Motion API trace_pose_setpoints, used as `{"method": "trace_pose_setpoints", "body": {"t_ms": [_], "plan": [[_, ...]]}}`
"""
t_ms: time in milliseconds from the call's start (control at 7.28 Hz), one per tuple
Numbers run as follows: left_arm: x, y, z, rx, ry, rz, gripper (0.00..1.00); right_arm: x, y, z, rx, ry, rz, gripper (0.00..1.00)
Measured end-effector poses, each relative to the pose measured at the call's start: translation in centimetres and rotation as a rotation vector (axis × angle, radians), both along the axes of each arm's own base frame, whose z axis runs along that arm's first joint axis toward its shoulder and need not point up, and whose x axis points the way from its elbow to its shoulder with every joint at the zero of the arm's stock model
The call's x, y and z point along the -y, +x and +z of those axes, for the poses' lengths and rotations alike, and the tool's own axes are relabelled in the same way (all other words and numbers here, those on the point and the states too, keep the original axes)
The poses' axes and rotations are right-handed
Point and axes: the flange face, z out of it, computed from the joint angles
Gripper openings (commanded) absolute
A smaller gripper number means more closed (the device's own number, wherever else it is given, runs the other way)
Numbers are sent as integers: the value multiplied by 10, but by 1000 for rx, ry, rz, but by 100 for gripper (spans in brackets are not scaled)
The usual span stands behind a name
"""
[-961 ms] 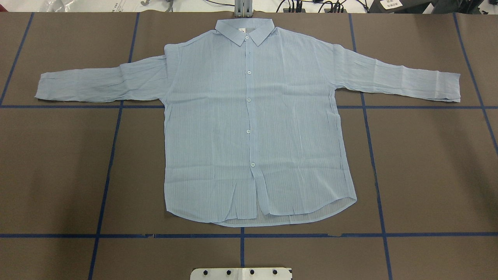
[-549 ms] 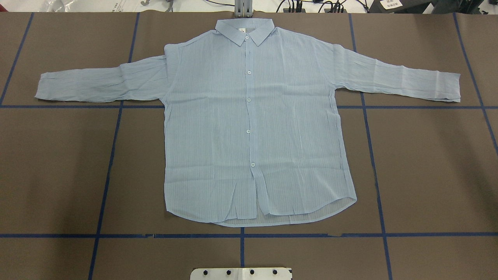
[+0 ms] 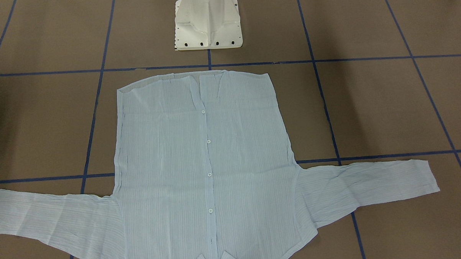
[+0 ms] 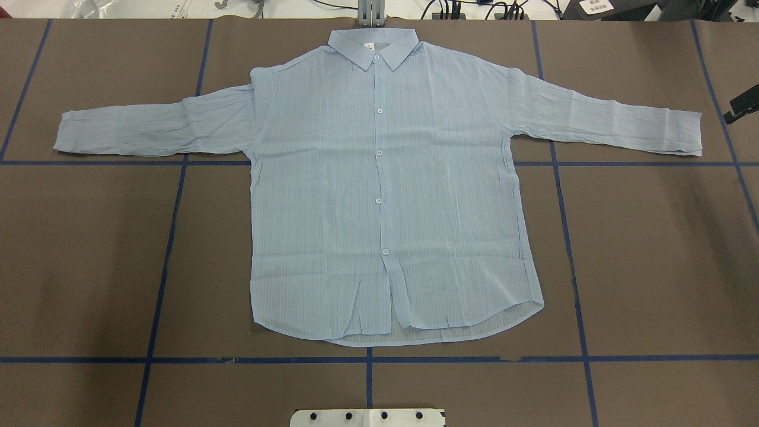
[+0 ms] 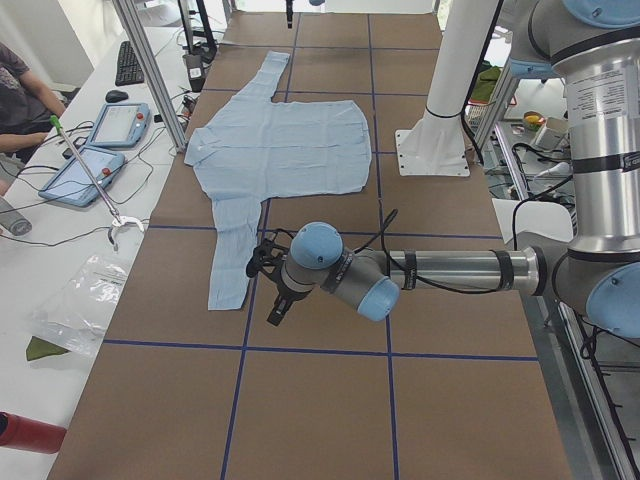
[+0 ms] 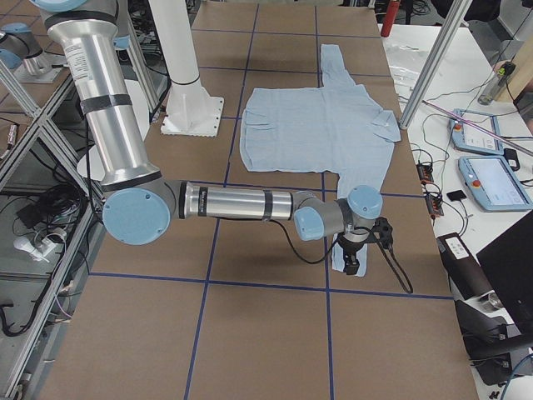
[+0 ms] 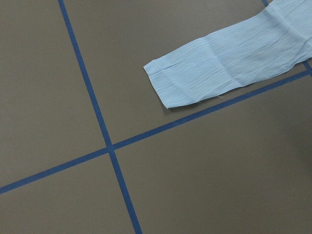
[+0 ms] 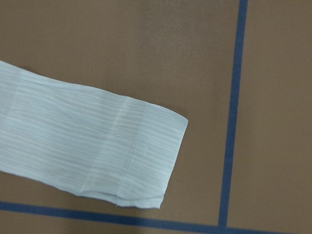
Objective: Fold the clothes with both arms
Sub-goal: 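Move the right gripper to the cuff of the sleeve nearest it and grasp it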
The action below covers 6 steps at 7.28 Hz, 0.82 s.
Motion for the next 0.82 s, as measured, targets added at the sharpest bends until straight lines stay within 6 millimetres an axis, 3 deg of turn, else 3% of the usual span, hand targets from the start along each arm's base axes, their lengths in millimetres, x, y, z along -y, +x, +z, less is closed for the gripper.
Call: {"method": "trace_pose_setpoints", "body": {"t_ms": [412,824], "plan": [[3,0,-2,-1,4,-1,100,53,-45,-12,-24,19,-24,100],[5,0,-2,-1,2,-1,100,63,-72,21,-108,46,-23,99]]}}
